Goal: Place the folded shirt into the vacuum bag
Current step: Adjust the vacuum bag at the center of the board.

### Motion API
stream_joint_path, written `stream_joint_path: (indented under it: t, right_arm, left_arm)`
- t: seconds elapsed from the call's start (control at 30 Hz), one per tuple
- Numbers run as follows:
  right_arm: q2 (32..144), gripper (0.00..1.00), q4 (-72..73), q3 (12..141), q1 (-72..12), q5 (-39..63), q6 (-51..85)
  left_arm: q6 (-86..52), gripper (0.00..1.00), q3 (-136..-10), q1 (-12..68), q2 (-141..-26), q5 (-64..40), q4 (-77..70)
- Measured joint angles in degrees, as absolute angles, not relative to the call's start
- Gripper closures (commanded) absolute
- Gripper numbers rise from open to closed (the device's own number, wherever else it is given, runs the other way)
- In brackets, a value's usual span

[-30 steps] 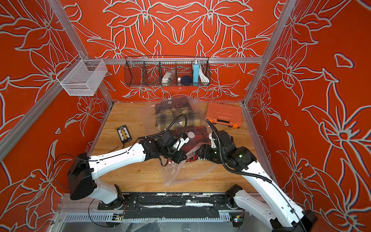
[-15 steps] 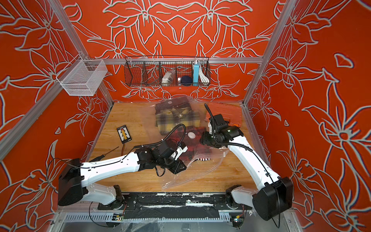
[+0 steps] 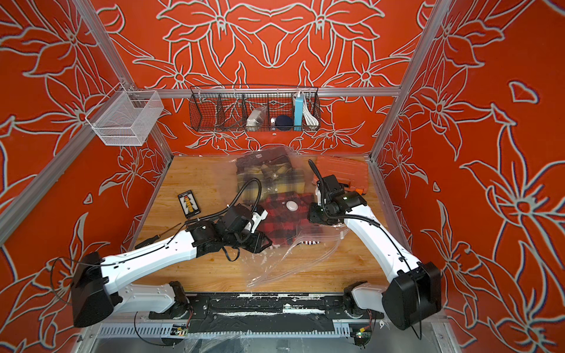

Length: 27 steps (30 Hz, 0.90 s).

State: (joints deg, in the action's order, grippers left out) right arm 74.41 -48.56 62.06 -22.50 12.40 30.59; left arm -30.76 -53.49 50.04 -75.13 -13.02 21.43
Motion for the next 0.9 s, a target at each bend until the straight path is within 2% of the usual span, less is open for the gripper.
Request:
stream_joint_path:
  t: [0.17,0.37,0.57,0.7,0.9]
  right_arm:
    - [75.44,0.59,-44.07,53.45,-21.74,12.36,32.21]
    - [76.14,0.64,-41.30,44.80,-16.80,12.08,32.51]
    - [70.89,0.62,-43.33,46.35,-15.25,13.06,32.25]
    - [64.49,0.55,-45.91,49.91,-9.47,14.20,31.94]
    - [58.17,0.28,-49.08,51.16,1.80,14.04,32.58]
  left_arm:
    - [-31.53,0.61,-51.07,50.04,-80.64,-13.13,16.45]
    - [-32.69,0.62,-43.77,50.04,-82.06,-13.15,13.78]
    - [-33.15,0.56,-42.48,49.89,-77.97,-11.62,18.11]
    - [-33.67,0.47,-44.51,49.19,-70.39,-9.34,24.62]
    - [-38.72,0.24,-44.10,46.13,-61.25,-6.48,34.98]
